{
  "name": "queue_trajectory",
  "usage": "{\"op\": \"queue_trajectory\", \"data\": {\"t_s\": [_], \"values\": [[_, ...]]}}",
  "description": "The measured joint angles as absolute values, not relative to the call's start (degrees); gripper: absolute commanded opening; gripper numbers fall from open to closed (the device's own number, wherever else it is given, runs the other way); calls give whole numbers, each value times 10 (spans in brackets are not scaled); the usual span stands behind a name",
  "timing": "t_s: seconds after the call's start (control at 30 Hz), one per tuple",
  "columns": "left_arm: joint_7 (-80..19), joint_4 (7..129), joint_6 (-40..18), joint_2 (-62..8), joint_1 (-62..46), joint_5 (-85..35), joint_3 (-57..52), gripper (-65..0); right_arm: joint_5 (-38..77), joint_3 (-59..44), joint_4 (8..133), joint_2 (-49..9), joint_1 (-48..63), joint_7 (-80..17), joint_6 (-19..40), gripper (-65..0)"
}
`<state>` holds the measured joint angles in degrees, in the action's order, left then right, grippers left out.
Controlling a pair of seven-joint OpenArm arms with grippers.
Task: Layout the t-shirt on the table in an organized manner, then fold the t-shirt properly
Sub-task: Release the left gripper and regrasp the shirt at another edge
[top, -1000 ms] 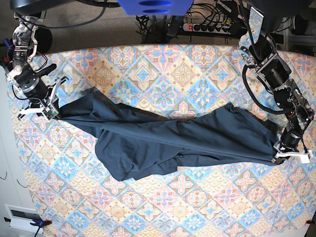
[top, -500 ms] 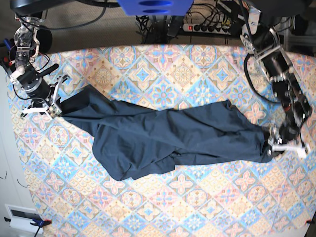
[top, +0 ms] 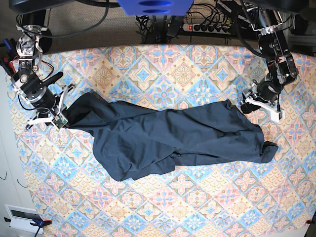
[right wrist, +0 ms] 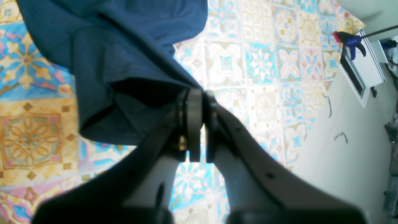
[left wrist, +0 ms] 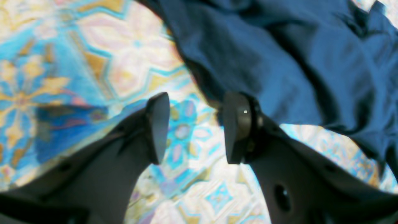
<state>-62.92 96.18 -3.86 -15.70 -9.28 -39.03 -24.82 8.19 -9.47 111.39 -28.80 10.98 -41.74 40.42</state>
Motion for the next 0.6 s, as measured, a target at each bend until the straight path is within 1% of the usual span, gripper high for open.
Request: {"op": "queue_trajectory", "data": {"t_s": [0.07,0.17,0.23,0.3,0.47,0.5,0.53,0.57,0.6], "values": [[-631,962,-39,-148,-95,-389,-248,-361,82,-95,1114,-288,110,-416,404,-647],[-632,957,-35,-130,-93,-386,-249,-292,82,-95,1114,-288,110,-416,404,-647],[-631,928,-37,-117,-80,-387,-249,-257,82,-95,1114,-288,110,-416,405,-647],[-625,888,-35,-103,-63,-383,-247,-252,82,-95,1114,-288,110,-416,404,-647],[-612,858,-39,-80,-35,-387,-249,-255,82,-95,1114,-288,111,-415,404,-647],[-610,855,-39,-77,-30,-387,-234,-271,83,-95,1114,-288,111,-415,405,-647],[-608,855,-39,-78,-27,-386,-208,-314,82,-95,1114,-288,111,-415,404,-647],[-615,856,-38,-78,-25,-389,-180,-371,83,-95,1114,-288,111,-415,404,-647],[-623,858,-41,-78,-26,-390,-156,-442,83,-95,1114,-288,111,-415,405,-647]]}}
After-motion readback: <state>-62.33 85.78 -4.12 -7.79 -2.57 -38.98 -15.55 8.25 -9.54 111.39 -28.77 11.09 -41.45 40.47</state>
